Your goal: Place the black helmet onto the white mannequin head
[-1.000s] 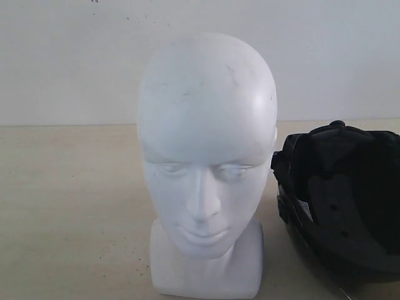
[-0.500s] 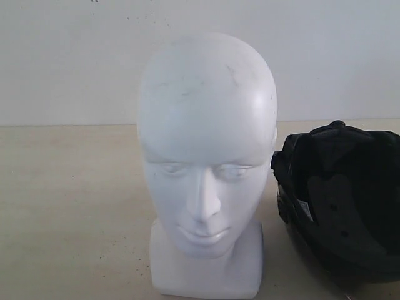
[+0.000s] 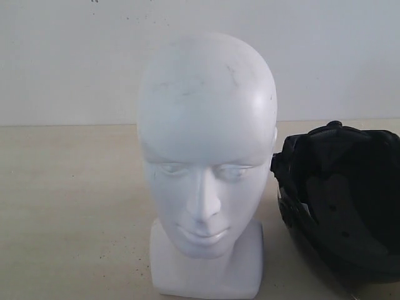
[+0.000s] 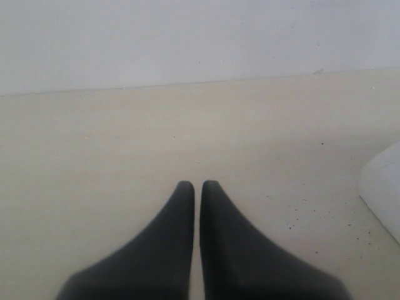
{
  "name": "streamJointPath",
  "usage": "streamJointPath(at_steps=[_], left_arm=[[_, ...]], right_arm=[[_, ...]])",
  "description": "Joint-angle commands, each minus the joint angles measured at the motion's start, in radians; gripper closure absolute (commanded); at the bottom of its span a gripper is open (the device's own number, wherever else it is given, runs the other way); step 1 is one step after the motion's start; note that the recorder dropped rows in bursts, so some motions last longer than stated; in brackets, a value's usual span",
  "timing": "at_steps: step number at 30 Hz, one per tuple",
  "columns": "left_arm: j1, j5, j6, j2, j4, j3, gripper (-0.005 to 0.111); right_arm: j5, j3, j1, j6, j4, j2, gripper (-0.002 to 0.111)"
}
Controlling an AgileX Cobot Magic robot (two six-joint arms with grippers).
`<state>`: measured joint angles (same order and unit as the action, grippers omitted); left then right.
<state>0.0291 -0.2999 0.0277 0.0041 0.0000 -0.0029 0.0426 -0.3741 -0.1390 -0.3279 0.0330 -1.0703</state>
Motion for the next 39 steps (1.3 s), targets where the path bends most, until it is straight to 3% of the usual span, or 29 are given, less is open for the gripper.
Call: streamJointPath(at_steps=[1,9,17,39], left_arm=[[-0.003,0.0,-0.001,-0.004,0.0,0.003,0.102],[-0.003,0.0,-0.001,-0.004,0.0,0.003,0.102],[-0.003,0.0,-0.001,-0.004,0.0,0.003,0.102],[-0.003,0.0,-0.001,-0.004,0.0,0.003,0.102]], right_arm=[[0.033,-0.039,-0.006,0.018,0.002,0.001,0.109],[0.181,-0.079,0.0,0.041,-0.041,0.001,0.109],[0.181,-0.085,0.0,0.461,-0.443,0.001,0.109],[0.136,-0.198,0.0,0.482,-0.441,-0.17,0.109]])
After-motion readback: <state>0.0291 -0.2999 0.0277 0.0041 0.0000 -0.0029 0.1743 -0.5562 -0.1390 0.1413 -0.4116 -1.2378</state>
